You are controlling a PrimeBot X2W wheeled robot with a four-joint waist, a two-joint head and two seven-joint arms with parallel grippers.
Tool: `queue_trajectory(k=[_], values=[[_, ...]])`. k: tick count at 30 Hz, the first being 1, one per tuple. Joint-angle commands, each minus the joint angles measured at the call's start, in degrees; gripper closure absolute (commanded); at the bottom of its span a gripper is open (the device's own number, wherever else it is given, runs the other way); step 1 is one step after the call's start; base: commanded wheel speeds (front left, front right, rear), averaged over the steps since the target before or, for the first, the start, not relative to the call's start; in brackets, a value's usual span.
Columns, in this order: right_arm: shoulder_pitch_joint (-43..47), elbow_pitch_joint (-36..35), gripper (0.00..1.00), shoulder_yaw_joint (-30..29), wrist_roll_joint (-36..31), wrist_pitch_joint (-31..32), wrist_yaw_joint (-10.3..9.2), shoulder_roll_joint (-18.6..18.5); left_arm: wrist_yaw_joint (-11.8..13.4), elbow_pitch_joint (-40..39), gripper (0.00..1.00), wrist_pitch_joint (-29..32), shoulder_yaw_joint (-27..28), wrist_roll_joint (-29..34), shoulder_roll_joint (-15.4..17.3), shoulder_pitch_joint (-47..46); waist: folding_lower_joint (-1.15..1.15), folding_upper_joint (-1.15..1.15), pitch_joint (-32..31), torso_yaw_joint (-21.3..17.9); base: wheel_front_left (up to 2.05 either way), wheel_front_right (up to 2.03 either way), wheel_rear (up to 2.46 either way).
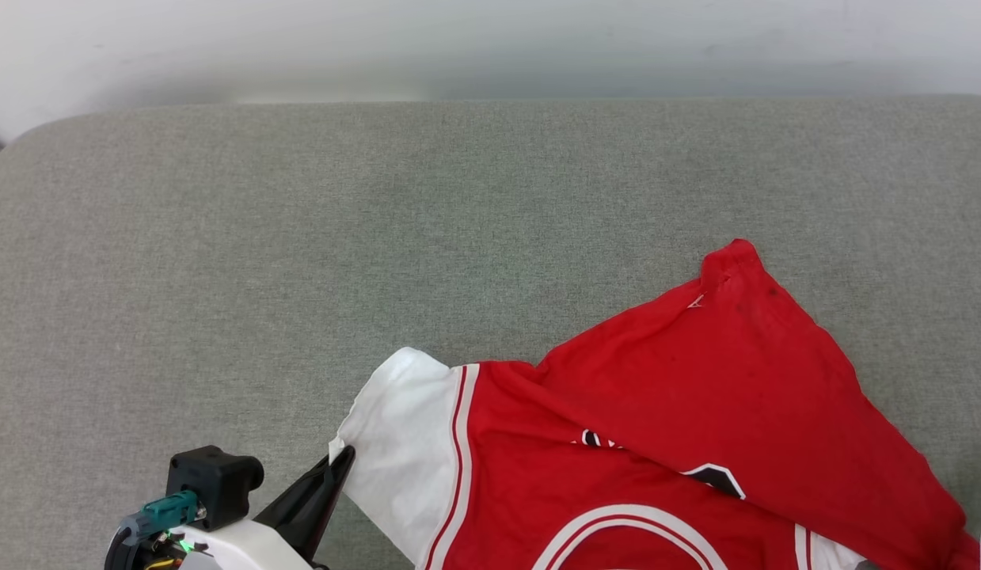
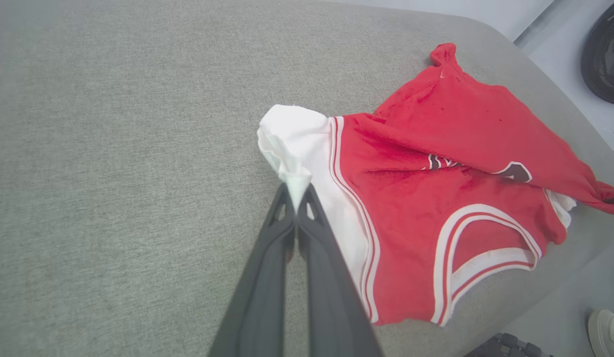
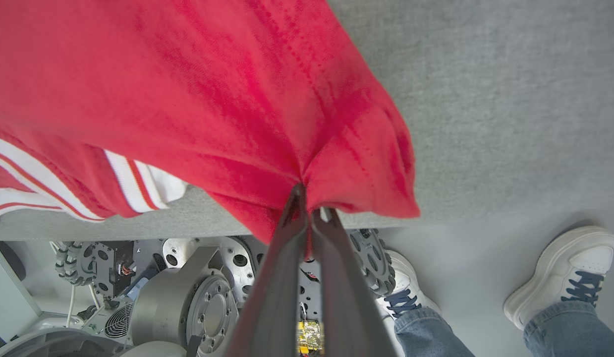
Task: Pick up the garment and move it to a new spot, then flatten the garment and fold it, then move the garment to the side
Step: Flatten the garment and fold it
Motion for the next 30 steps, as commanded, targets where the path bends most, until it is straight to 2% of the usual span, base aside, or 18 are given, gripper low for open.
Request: queue_trajectory(k=[1,2,3,8,13,17,22,30], values=[[0.3,0.0,1.0,0.5,0.6,-0.4,-0.02,-0.9,0.0,-0.4,1.0,0.0,-0.2,0.6,0.0,-0.5,0.0,0.0,0.2,0.1,0.0,0.0,0.0],[0.2,-0.3,0.73,1.0,0.7,-0.6,-0.02,-1.6,0.1,-0.5,1.0,0.1,-0.2,0.6,0.1,-0.5,0.0,0.0,0.3,0.2,0.0,0.0,0.0],[0.2,-0.5,0.01,1.4,1.0,-1.0,-0.02,-2.3,0.2,-0.6,1.0,0.1,-0.2,0.6,0.1,-0.6,0.0,0.0,0.4,0.3,0.0,0.0,0.0],[-3.2,-3.2,0.0,2.4,3.4,-1.6,-0.02,-4.9,0.5,-1.4,1.0,0.1,-0.1,1.2,0.4,-1.0,0.0,0.0,1.5,1.1,0.0,0.0,0.0],[-9.8,-8.0,0.0,3.7,6.3,-0.4,-0.02,-5.3,0.5,-3.0,1.0,0.3,-0.3,2.2,0.7,-2.2,0.0,0.0,3.6,2.6,0.0,0.0,0.0],[-16.4,-9.6,0.0,6.8,5.5,1.1,-0.02,-5.4,0.2,-3.7,1.0,0.5,-0.6,2.8,0.5,-3.3,0.0,0.0,6.3,4.6,0.0,0.0,0.0],[-23.7,-6.6,0.0,11.4,1.8,2.3,-0.02,-6.6,-0.7,-3.7,1.0,0.3,-1.3,3.5,-0.3,-5.3,0.0,0.0,10.1,7.6,0.0,0.0,0.0],[-33.5,1.1,0.0,14.4,-3.4,0.9,-0.02,-9.4,-2.6,-3.0,1.0,-0.3,-2.7,4.6,-2.2,-8.9,0.0,0.0,15.8,12.6,0.0,0.0,0.0]])
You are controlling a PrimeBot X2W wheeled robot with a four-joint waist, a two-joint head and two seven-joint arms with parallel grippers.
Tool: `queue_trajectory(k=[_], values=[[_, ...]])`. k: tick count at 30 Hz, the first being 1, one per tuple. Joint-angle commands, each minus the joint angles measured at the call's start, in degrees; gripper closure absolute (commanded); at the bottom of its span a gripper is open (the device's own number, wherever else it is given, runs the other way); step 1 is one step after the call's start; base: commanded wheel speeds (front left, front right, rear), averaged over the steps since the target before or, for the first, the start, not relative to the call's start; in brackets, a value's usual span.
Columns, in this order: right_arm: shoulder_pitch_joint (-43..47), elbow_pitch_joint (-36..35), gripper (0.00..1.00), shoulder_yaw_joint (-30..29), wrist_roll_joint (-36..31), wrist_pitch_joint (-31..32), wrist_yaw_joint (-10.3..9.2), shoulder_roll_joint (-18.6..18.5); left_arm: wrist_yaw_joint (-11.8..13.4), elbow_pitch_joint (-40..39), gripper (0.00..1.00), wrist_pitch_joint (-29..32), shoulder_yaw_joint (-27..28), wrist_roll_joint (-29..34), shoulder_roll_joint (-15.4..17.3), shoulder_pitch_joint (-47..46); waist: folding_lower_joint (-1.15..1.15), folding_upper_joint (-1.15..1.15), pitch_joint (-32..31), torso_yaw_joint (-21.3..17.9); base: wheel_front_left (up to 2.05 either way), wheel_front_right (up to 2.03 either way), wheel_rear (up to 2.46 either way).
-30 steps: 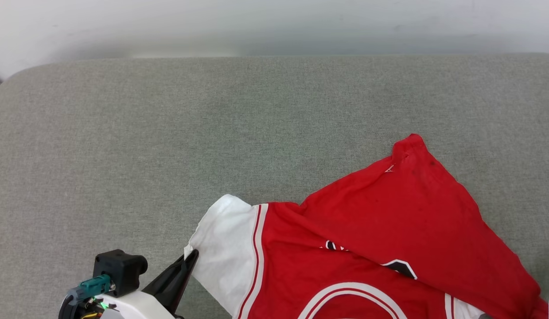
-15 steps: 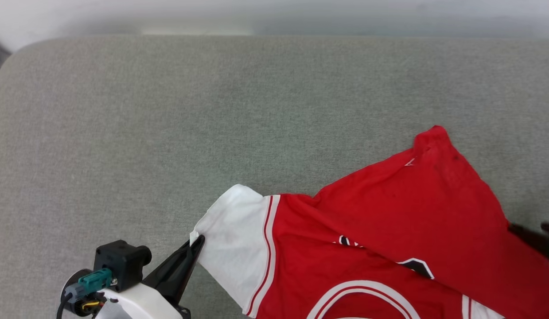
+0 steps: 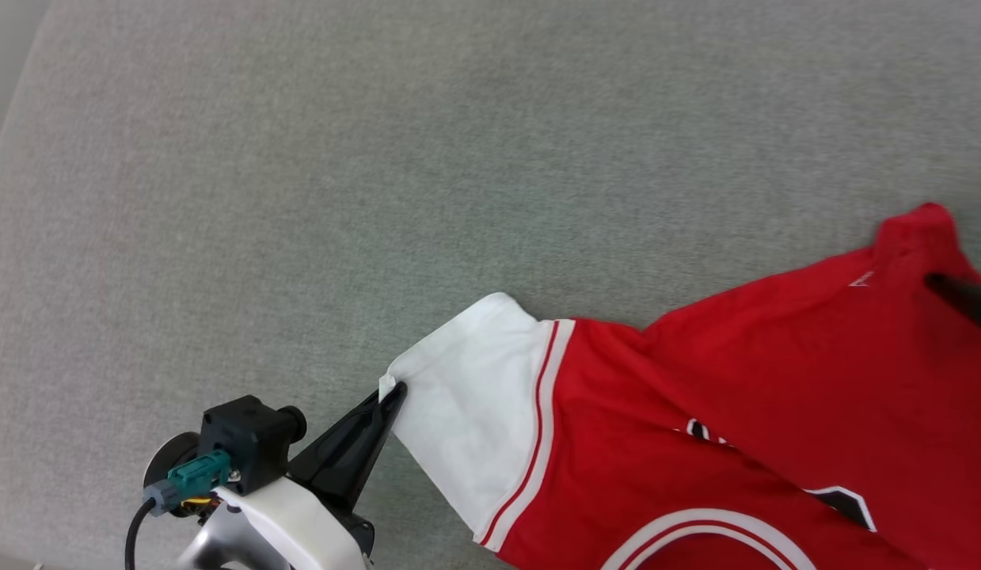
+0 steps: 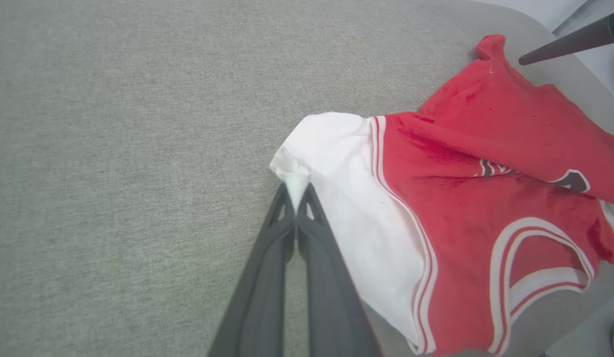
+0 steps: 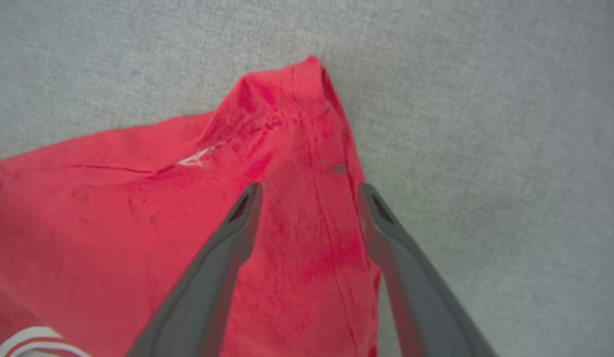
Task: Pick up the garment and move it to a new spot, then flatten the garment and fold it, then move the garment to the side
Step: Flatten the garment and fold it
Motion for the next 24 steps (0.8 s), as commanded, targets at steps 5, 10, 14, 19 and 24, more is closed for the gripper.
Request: queue_trajectory(k=[5,10,14,19,24], values=[[-3.9,4.7,0.0,2.6,-3.0,-2.0,-0.02,-3.5,-1.0,1.1,1.0,-0.8,-0.6,0.8,-1.2,-2.2,-0.01,0.0,4.3,4.3,0.0,0.0,0.0],[-3.7,9.4,0.0,4.6,-3.8,-1.5,-0.02,-4.4,-2.0,2.5,1.0,-1.5,-1.5,0.8,-2.2,-3.5,-0.01,0.0,5.3,6.0,0.0,0.0,0.0],[-2.4,11.9,0.0,5.3,-4.0,-1.6,-0.02,-4.0,-2.6,3.3,1.0,-1.9,-1.8,0.8,-2.8,-3.7,-0.01,0.0,5.8,6.9,0.0,0.0,0.0],[-0.8,14.2,0.93,6.1,-4.5,-1.4,-0.02,-4.3,-3.2,4.3,1.0,-2.1,-2.1,0.6,-3.0,-4.4,-0.01,0.0,5.9,7.5,0.0,0.0,0.0],[-0.6,15.5,1.0,5.7,-3.5,-3.0,-0.02,-3.8,-2.9,4.8,1.0,-2.3,-1.8,0.5,-2.5,-4.0,-0.01,0.0,4.3,6.8,0.0,0.0,0.0]])
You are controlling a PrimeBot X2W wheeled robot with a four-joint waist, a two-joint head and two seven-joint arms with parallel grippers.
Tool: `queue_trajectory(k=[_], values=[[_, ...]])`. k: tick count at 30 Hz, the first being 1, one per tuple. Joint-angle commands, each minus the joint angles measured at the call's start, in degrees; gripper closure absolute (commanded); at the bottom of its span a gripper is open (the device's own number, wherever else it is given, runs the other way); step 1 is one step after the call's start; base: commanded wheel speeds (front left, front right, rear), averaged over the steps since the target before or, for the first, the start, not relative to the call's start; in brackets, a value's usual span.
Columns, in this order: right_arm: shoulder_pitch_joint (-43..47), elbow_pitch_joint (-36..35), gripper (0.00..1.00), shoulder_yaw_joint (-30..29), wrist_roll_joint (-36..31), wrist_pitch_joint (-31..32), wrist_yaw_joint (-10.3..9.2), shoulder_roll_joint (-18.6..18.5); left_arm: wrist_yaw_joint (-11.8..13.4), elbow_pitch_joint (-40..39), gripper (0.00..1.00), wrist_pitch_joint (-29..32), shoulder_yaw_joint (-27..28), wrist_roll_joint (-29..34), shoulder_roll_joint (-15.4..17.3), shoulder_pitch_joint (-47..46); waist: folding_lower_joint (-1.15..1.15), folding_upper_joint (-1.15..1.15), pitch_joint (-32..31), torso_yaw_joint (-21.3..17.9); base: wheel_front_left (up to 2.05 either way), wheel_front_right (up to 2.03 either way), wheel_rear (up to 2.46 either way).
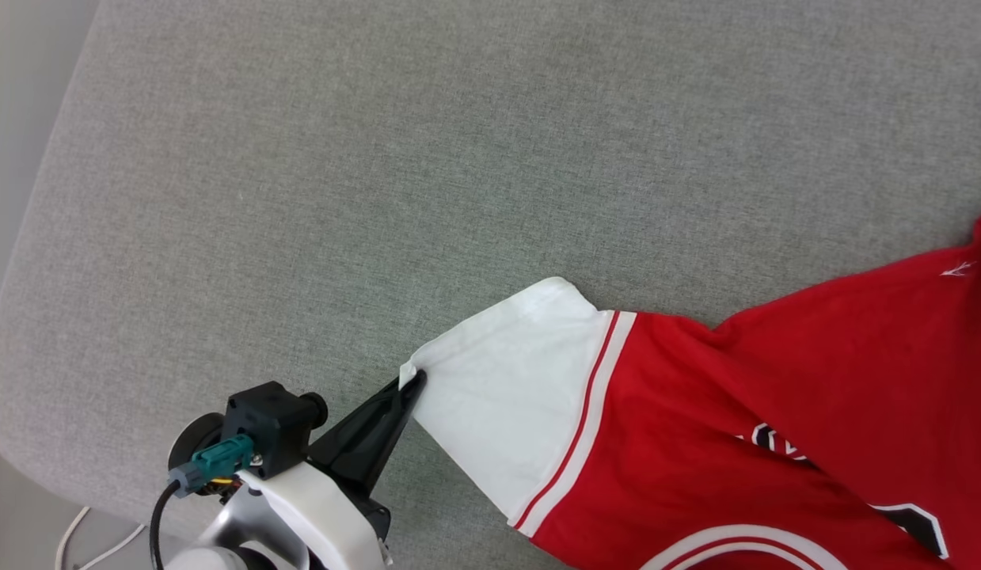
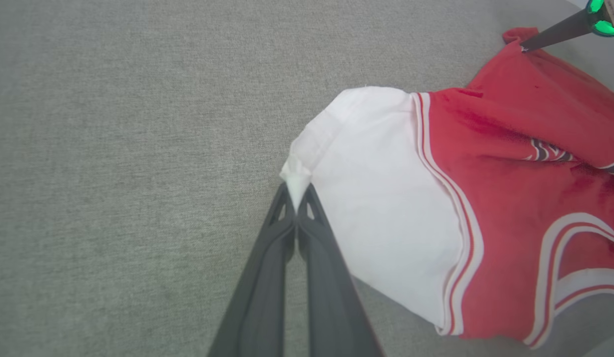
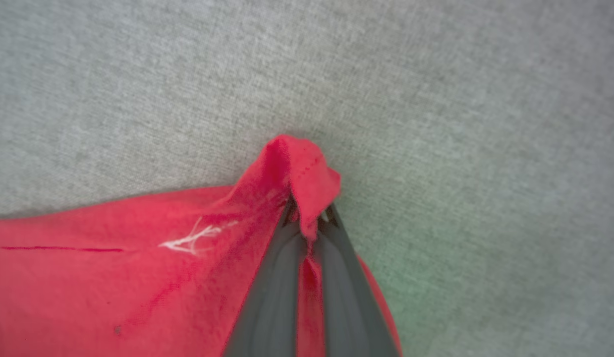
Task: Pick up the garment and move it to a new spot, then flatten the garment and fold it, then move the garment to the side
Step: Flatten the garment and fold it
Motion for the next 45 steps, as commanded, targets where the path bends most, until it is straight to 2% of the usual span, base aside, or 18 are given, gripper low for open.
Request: queue_trajectory(k=[1,9,10,14,23,32,38,41,45], values=[[3.8,3.6,1.0,1.2,0.8,0.1,-0.02,1.6,0.2,-0.1,1.0,-0.3,0.4,0.0,0.3,0.0,0.0,0.0,-1.0,-0.7,0.0,0.0,0.0],[0.3,3.5,1.0,1.5,2.5,-8.0,-0.02,2.0,1.4,-1.2,1.0,0.0,2.0,-0.2,2.1,0.5,0.0,0.0,-6.4,-4.7,0.0,0.0,0.0],[-0.2,2.5,1.0,2.2,3.8,-10.9,-0.02,1.5,1.9,-1.6,1.0,-0.5,2.8,0.2,2.4,-0.4,0.0,0.0,-9.0,-6.4,0.0,0.0,0.0],[-1.2,0.8,1.0,2.6,5.4,-14.7,-0.02,1.5,2.7,-2.2,1.0,-1.0,4.7,0.0,3.2,-1.0,0.0,0.0,-12.4,-9.1,0.0,0.0,0.0],[-2.4,-6.8,1.0,3.6,9.1,-20.3,-0.02,0.3,5.8,-6.2,1.0,-2.1,11.3,0.1,7.3,-1.5,0.0,0.0,-18.1,-14.8,0.0,0.0,0.0],[-3.4,-16.2,1.0,1.5,10.5,-24.3,-0.02,1.1,8.4,-12.5,1.0,-3.3,20.3,0.7,12.3,-5.1,0.0,0.0,-20.5,-19.8,0.0,0.0,0.0],[-3.9,-21.1,1.0,0.6,10.5,-27.1,-0.02,2.3,9.8,-15.8,1.0,-4.1,25.2,-0.2,13.0,-9.1,0.0,0.0,-21.0,-22.8,0.0,0.0,0.0],[-4.4,-22.4,1.0,-0.4,11.6,-28.5,-0.02,3.6,9.8,-16.1,1.0,-3.7,26.8,1.5,15.0,-12.1,0.0,0.0,-20.6,-23.8,0.0,0.0,0.0],[-5.7,-23.3,1.0,-1.3,11.3,-30.6,-0.02,3.6,10.1,-16.5,1.0,-3.1,28.4,1.6,15.5,-17.8,0.0,0.0,-19.2,-24.6,0.0,0.0,0.0]])
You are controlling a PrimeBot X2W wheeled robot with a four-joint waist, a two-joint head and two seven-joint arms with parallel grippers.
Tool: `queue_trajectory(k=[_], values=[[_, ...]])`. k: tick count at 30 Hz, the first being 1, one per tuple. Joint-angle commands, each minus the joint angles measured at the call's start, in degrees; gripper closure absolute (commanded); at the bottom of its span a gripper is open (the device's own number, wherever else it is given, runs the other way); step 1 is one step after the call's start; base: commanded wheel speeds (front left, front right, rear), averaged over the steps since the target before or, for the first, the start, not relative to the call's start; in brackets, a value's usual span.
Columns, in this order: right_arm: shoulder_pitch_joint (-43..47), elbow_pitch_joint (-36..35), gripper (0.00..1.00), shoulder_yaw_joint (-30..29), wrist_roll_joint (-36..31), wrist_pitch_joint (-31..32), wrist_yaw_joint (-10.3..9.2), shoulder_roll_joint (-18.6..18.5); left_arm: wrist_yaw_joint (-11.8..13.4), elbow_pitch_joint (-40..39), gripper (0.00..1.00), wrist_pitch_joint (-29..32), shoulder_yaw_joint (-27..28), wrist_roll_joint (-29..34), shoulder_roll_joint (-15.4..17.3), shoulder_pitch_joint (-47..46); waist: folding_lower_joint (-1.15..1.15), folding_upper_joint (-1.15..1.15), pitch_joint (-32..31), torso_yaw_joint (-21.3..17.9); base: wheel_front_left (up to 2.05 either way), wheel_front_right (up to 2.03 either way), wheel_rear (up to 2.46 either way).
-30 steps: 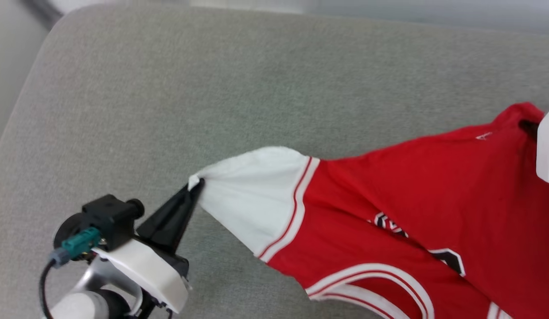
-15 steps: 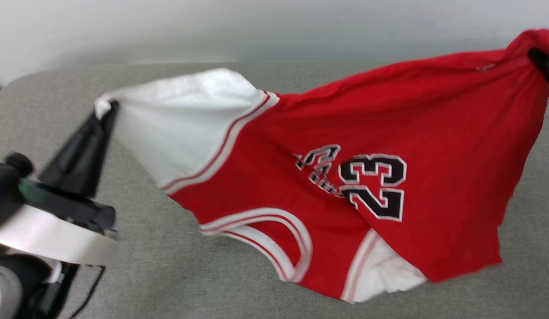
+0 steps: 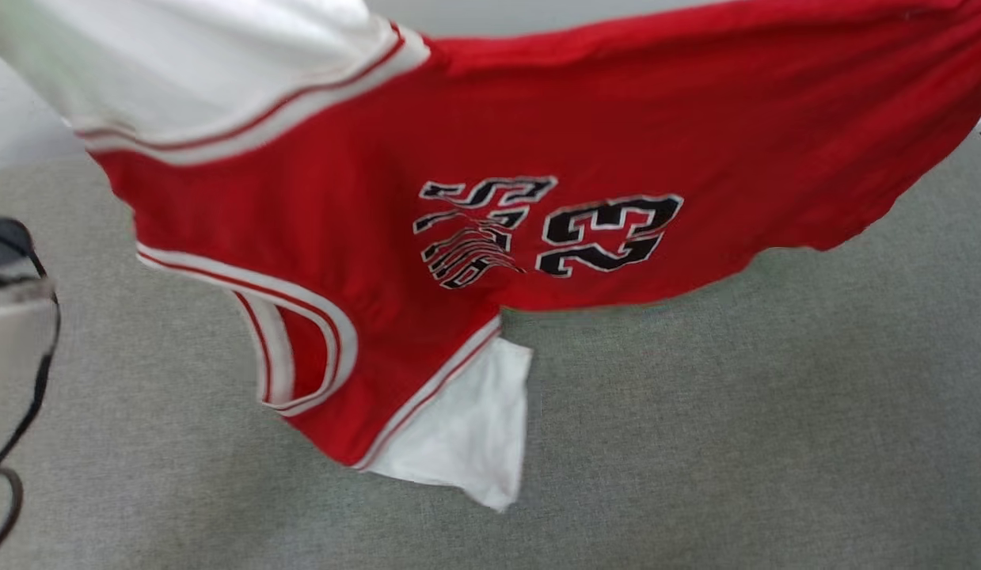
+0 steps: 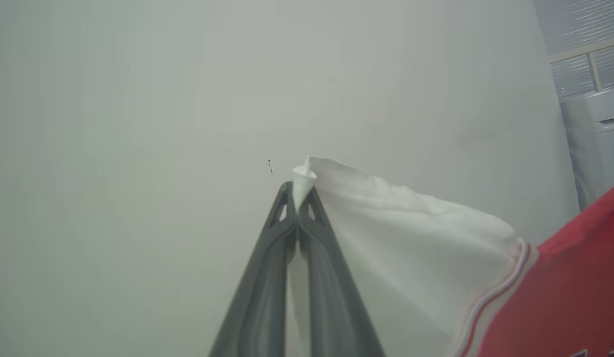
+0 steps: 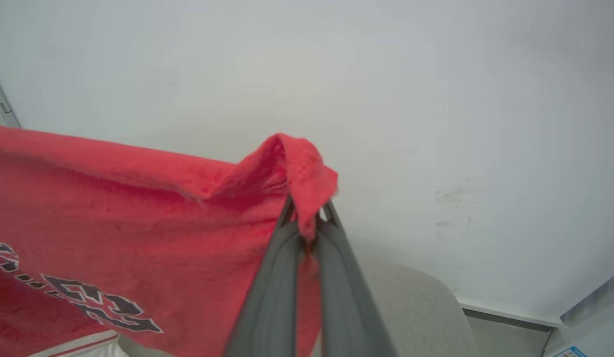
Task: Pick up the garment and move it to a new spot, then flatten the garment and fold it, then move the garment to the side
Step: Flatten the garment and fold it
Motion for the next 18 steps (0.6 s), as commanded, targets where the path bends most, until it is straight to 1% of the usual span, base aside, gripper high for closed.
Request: queue_trajectory(k=[1,6,7,9,10,14,15,16,18], values=[[-1.5,-0.4,1.0,-0.6,0.3,-1.0,-0.02,0.4,0.1,-0.2,1.0,0.5,0.8,-0.2,0.4,-3.2,0.0,0.0,1.2,-0.5,0.0,0.0,0.0],[-4.8,0.0,1.0,-1.1,-0.3,-2.3,-0.02,0.5,-2.1,1.5,1.0,2.1,1.1,-2.3,0.9,-12.6,0.0,0.0,4.4,-0.8,0.0,0.0,0.0],[-4.8,0.0,1.0,-1.1,-0.3,-2.3,-0.02,0.5,-2.1,1.5,1.0,2.1,1.1,-2.3,0.9,-12.6,0.0,0.0,4.4,-0.8,0.0,0.0,0.0],[-7.2,0.7,1.0,-1.4,-0.4,-2.8,-0.02,1.0,-3.3,3.5,1.0,2.7,1.0,-2.7,1.3,-16.8,0.0,0.0,6.2,-0.9,0.0,0.0,0.0],[-8.3,1.2,1.0,-1.5,-0.6,-3.1,-0.02,1.2,-3.9,4.5,1.0,2.7,0.7,-3.4,0.7,-19.1,0.0,0.0,7.2,-0.9,0.0,0.0,0.0],[-13.9,3.5,1.0,-1.7,-2.0,-4.7,-0.03,0.3,-6.6,9.9,1.0,3.5,-0.4,-4.9,0.0,-29.5,0.0,0.0,11.6,-0.6,0.0,0.0,0.0],[-17.3,5.5,1.0,-1.6,-2.6,-5.9,-0.03,0.5,-8.4,13.4,1.0,4.1,-1.7,-4.9,-0.3,-35.0,0.0,0.0,14.4,-0.6,0.0,0.0,0.0],[-17.3,5.5,1.0,-1.6,-2.6,-5.9,-0.03,0.5,-8.4,13.4,1.0,4.1,-1.7,-4.9,-0.3,-35.0,0.0,0.0,14.4,-0.6,0.0,0.0,0.0],[-21.1,7.6,1.0,-1.0,-3.7,-7.4,-0.03,0.2,-10.1,17.5,1.0,4.8,-3.1,-4.7,-0.9,-40.8,0.0,0.0,17.0,-0.6,0.0,0.0,0.0]])
